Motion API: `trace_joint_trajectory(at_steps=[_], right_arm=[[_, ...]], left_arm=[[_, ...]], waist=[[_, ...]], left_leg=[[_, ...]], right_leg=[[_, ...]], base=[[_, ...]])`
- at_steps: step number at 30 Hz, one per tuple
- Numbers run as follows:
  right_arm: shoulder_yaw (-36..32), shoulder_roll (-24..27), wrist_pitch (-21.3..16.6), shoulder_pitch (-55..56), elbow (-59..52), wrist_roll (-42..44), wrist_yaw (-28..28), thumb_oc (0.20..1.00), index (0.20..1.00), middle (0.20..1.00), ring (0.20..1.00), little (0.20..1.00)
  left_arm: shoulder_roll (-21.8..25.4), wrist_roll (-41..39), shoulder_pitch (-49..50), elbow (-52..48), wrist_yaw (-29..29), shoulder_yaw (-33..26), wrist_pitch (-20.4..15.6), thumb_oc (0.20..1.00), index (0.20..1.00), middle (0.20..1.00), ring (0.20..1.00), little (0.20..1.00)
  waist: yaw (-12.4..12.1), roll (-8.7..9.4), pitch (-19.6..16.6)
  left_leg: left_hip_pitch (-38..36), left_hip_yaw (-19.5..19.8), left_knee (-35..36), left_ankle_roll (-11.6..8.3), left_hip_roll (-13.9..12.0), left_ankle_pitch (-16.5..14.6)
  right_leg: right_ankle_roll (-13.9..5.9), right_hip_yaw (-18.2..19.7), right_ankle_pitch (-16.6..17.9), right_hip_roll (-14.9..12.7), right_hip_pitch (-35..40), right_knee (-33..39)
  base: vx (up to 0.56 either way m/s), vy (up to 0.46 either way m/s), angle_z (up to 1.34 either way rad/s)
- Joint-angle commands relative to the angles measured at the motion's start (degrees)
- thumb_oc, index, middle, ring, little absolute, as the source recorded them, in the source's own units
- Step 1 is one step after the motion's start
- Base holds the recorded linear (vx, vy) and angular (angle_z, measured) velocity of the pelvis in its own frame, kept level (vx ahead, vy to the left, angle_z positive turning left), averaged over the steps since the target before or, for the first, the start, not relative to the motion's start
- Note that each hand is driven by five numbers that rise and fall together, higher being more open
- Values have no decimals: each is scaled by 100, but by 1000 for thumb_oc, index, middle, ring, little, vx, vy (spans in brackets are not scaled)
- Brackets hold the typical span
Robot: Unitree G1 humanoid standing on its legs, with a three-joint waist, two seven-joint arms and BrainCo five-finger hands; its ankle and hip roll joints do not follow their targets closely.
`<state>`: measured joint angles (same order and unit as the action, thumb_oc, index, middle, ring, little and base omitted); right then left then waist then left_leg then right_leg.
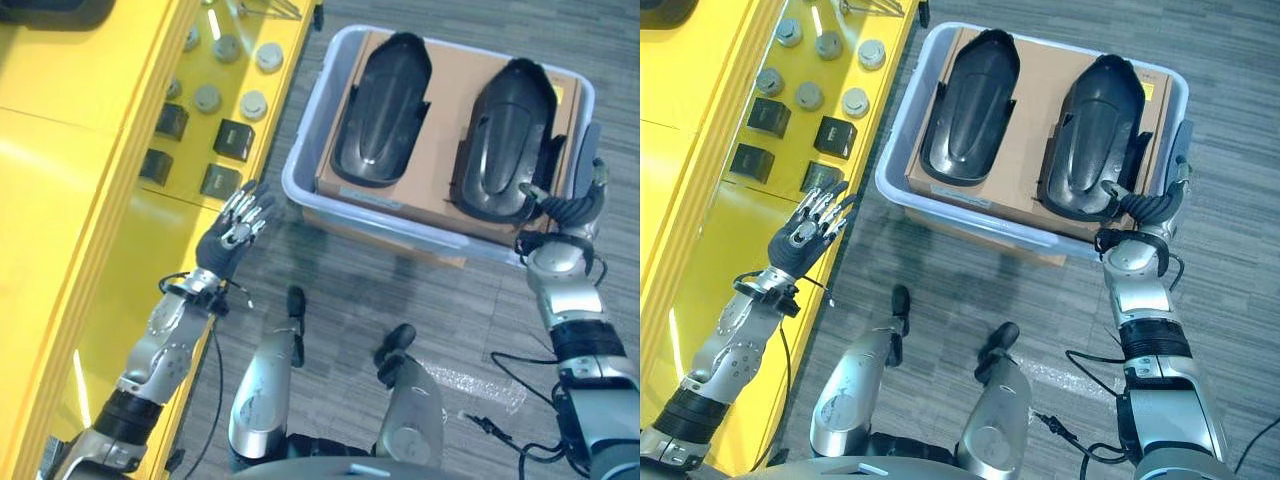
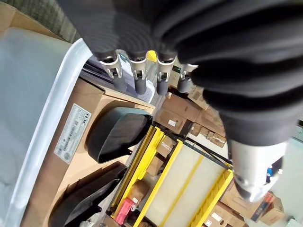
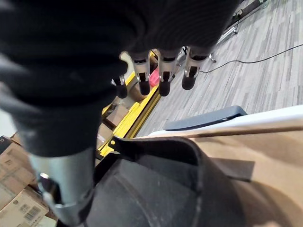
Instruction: Move parts from the plastic box to the shelf.
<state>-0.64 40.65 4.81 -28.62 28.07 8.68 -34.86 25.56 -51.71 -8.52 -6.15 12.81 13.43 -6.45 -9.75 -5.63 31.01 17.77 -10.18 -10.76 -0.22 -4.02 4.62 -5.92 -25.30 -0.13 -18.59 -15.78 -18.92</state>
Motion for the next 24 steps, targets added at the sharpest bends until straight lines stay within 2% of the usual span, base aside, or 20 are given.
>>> trace_joint_trajectory(at_steps=[1, 3, 8, 13, 22, 23, 24], right_arm=[[85, 170, -178, -205, -166, 7, 23, 1000, 1000, 1000, 1000, 1000], [129, 108, -88, -241, -166, 75, 9, 1000, 1000, 1000, 1000, 1000], [180, 16, -34, -255, 18, 239, 9, 1000, 1000, 1000, 1000, 1000], [209, -118, -248, -410, 667, 674, -92, 1000, 1000, 1000, 1000, 1000], [205, -99, -286, -454, 1052, 900, -19, 1000, 1000, 1000, 1000, 1000], [190, -101, -279, -448, 1043, 938, 21, 771, 771, 771, 771, 771], [180, -108, -287, -437, 1042, 970, 40, 464, 464, 464, 464, 464]], left_arm=[[-130, -114, -60, -476, 62, -199, -164, 1000, 1000, 1000, 1000, 1000], [-149, -105, -99, -419, 63, -180, -154, 1000, 1000, 1000, 1000, 1000], [-187, -88, -152, -369, 43, -140, -124, 1000, 1000, 1000, 1000, 1000], [-239, -44, -291, -268, 22, 17, -168, 1000, 1000, 1000, 1000, 1000], [-255, -56, -368, -237, 68, 69, -138, 1000, 1000, 1000, 1000, 1000], [-251, -57, -373, -246, 57, 67, -126, 1000, 1000, 1000, 1000, 1000], [-252, -55, -371, -252, 57, 69, -127, 1000, 1000, 1000, 1000, 1000]], waist=[[-55, 50, -121], [-56, 55, -121], [-51, 48, -121], [-83, 16, -121], [-73, -39, -121], [-68, -39, -121], [-67, -40, -121]], left_leg=[[72, 162, -480, -241, -216, -579], [36, 198, -540, -291, -220, -701], [117, 199, -647, -291, -229, -726], [258, 217, -663, -281, -209, -712], [281, 180, -659, -270, -163, -696], [280, 177, -652, -268, -160, -692], [282, 178, -652, -266, -157, -691]], right_leg=[[-297, 49, -40, 93, 228, 437], [-353, 121, -141, 106, 254, 384], [-325, 135, -157, 108, 191, 322], [-319, 143, -149, 117, 53, 286], [-326, 166, -134, 79, 0, 258], [-326, 171, -133, 81, -2, 259], [-325, 176, -131, 82, -5, 258]], base=[[-78, -3, -5], [46, -25, -3], [11, -6, -2], [0, 0, 0], [-3, 3, -1], [0, 0, 0], [0, 0, 0]])
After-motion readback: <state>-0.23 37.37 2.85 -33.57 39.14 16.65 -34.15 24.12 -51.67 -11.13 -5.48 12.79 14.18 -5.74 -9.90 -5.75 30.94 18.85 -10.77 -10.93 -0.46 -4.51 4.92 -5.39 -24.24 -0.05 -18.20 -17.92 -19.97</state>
